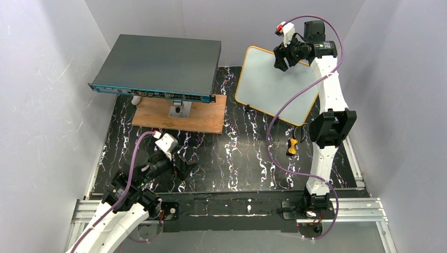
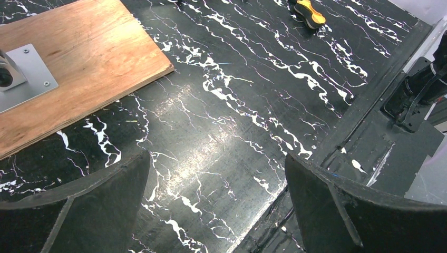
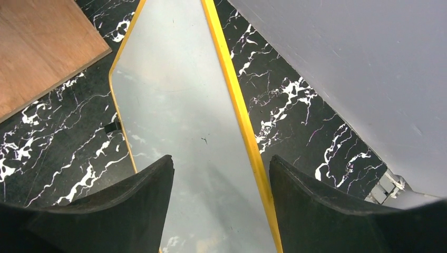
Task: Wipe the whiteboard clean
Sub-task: Place the whiteboard on the whiteboard stand.
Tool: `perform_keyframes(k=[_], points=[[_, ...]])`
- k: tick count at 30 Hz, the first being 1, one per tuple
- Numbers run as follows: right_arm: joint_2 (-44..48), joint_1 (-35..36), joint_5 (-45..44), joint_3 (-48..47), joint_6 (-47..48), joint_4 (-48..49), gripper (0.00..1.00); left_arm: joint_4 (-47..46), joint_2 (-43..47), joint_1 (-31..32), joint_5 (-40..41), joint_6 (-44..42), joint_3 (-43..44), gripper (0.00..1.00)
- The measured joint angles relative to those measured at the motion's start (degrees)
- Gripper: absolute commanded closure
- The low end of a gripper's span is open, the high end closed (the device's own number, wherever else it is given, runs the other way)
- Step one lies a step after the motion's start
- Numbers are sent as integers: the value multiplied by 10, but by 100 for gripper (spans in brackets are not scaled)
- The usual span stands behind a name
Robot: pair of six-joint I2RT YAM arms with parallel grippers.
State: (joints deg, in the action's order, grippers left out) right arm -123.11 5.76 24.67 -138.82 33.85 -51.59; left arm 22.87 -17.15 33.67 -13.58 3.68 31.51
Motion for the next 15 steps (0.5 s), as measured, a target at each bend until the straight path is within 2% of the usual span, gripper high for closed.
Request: perform_keyframes(k=[15], points=[[72,-1,-20,36,-37,27,25,0,14,0,1,4,0,0]])
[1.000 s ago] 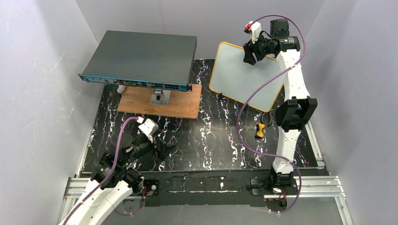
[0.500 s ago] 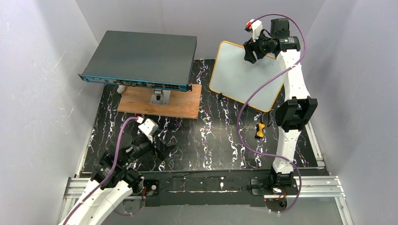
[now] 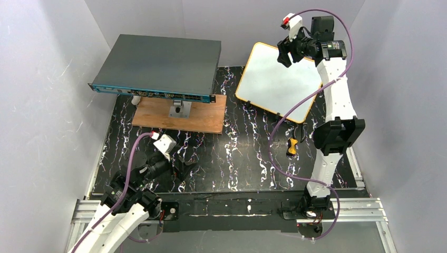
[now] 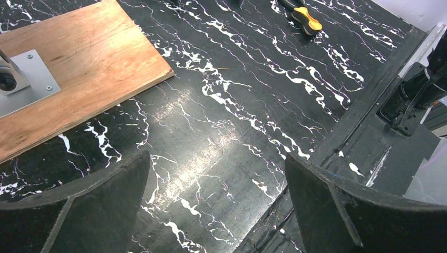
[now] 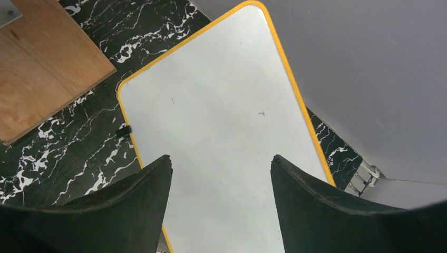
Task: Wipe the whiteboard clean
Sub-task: Place the whiteboard on the whiteboard stand, then reset both arms
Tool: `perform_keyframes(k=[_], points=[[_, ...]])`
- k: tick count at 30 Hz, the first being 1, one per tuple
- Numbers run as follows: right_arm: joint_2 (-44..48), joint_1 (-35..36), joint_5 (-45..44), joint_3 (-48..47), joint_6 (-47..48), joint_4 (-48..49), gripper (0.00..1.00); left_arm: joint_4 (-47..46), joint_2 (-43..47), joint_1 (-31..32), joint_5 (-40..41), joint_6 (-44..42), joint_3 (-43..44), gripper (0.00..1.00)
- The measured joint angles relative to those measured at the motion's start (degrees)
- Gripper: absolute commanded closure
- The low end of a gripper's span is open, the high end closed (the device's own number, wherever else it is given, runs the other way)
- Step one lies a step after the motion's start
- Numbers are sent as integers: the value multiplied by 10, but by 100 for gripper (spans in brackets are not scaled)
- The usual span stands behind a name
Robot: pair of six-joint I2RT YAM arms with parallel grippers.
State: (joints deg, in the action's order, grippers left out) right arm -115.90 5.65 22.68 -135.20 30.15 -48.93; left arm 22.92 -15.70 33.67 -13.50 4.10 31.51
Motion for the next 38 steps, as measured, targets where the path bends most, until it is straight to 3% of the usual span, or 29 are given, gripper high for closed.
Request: perform_keyframes(k=[8,12,16,19,24,32,38], points=[[73,-1,32,70,-11,6,26,0,5,0,0,0,0,1],[130,-11,92,143,-36,11,24,0,6,0,0,4,0,0],[262,-48,176,340,-83,64,19,0,15,0,7,33,0,1],[390,-106,219,504,-123,100,9,-1,32,0,35,92,1,1],[627,-197,198,684,-185,131,9,21,34,0,113,162,21,1],[766,-199,96,696,-290,91,9,127,-94,0,215,170,203,1],[805,-199,10,701,-340,57,9,157,-57,0,229,160,210,1]])
